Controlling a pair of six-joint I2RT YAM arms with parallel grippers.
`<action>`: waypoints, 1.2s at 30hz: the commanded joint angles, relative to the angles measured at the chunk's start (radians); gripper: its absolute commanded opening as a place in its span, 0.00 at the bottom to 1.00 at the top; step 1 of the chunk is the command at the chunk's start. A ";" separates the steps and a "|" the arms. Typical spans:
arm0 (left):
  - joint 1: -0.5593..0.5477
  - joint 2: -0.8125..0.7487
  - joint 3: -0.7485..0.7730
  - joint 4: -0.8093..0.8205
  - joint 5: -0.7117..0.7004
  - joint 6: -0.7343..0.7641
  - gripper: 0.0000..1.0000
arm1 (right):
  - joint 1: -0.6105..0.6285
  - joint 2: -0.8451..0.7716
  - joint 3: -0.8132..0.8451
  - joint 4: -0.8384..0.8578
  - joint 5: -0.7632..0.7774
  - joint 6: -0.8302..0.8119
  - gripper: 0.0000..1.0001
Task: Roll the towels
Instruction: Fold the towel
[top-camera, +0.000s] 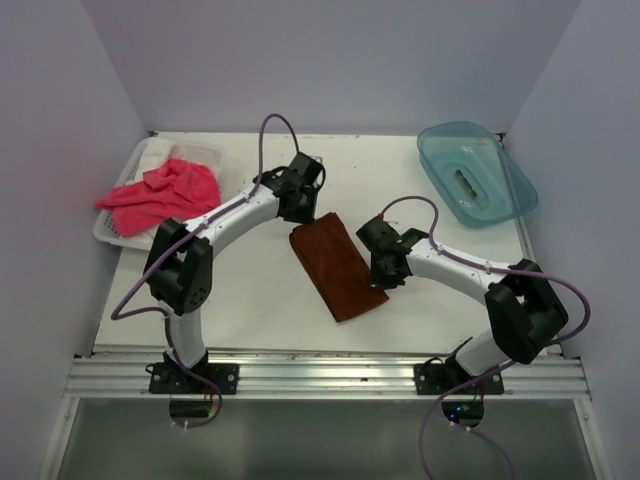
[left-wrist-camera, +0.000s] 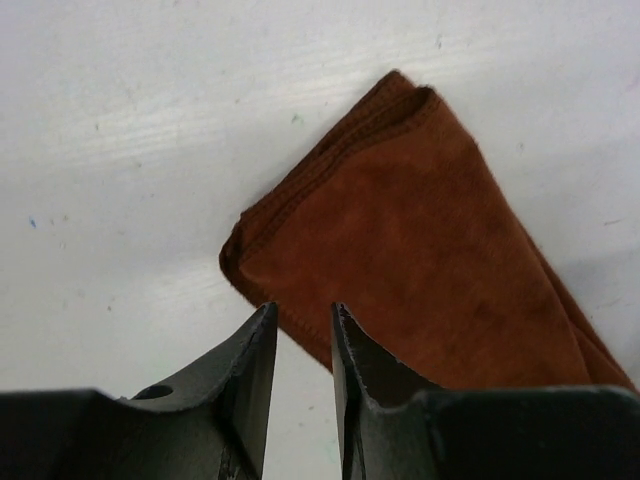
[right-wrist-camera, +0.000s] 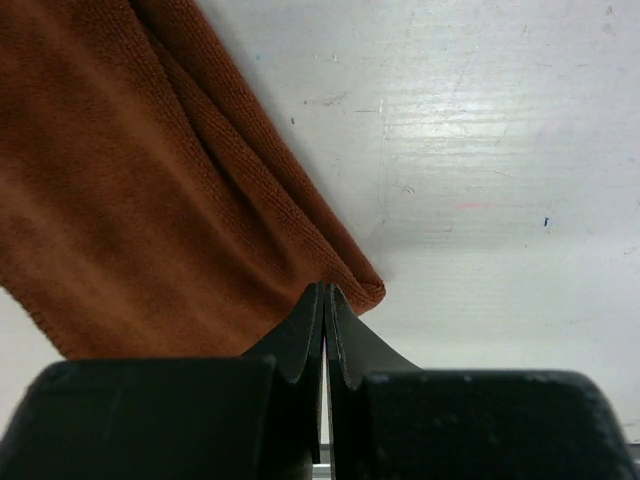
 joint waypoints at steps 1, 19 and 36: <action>0.003 -0.061 -0.112 0.013 -0.017 -0.017 0.31 | 0.000 0.036 0.045 0.033 0.002 -0.037 0.00; 0.024 0.217 0.041 0.024 -0.024 0.009 0.27 | 0.111 0.028 -0.087 0.091 -0.069 0.073 0.00; 0.046 -0.139 -0.103 -0.036 0.140 -0.005 0.35 | 0.181 -0.142 -0.019 0.071 0.014 -0.095 0.10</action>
